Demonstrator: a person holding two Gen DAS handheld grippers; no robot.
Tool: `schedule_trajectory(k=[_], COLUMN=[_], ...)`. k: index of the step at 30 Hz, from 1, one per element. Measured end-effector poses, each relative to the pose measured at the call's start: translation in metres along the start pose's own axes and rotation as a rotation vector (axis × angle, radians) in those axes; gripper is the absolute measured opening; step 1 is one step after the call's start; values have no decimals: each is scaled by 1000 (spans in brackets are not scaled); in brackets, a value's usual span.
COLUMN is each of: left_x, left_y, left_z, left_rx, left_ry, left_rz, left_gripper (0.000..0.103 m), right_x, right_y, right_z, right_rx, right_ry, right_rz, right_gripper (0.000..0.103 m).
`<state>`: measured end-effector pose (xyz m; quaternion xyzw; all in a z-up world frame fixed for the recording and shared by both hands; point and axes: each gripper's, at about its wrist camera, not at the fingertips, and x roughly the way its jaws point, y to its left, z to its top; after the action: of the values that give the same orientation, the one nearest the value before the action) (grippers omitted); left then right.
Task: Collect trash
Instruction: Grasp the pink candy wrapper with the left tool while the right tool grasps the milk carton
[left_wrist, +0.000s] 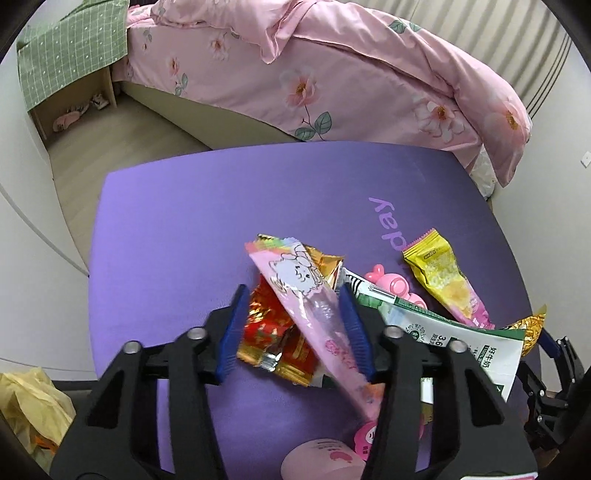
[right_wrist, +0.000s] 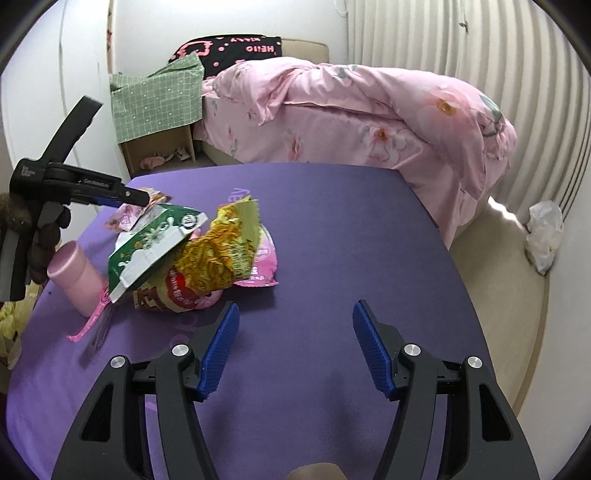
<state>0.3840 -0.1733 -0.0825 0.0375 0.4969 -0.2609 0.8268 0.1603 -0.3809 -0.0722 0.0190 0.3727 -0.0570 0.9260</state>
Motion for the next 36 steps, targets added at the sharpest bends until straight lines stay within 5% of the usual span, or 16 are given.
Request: schedule_trajectory(k=[4,19,24,29,36], left_x=[-3,-132,-148,-150,-150], left_y=[-5,-4,2,2,5], left_z=[-5,-55,-85,-122,-153], left_rx=[19,80,36,31,-4], left_ry=[4,-292,-273,-252,-260], left_rz=[-27,-68,-91,-74,-42], left_gripper=[14,11,11,11,11], right_x=[-6,-33,-32,9,75], right_y=[7,26,65,115,129], right_z=[1,22,52,87,106], right_rx=[-34,-62,-170,-304,-341], right_ry=[-8,-60,-92,7,206], right_rz=[7,58,162,293,318], right_gripper=[60,59,59,59,59])
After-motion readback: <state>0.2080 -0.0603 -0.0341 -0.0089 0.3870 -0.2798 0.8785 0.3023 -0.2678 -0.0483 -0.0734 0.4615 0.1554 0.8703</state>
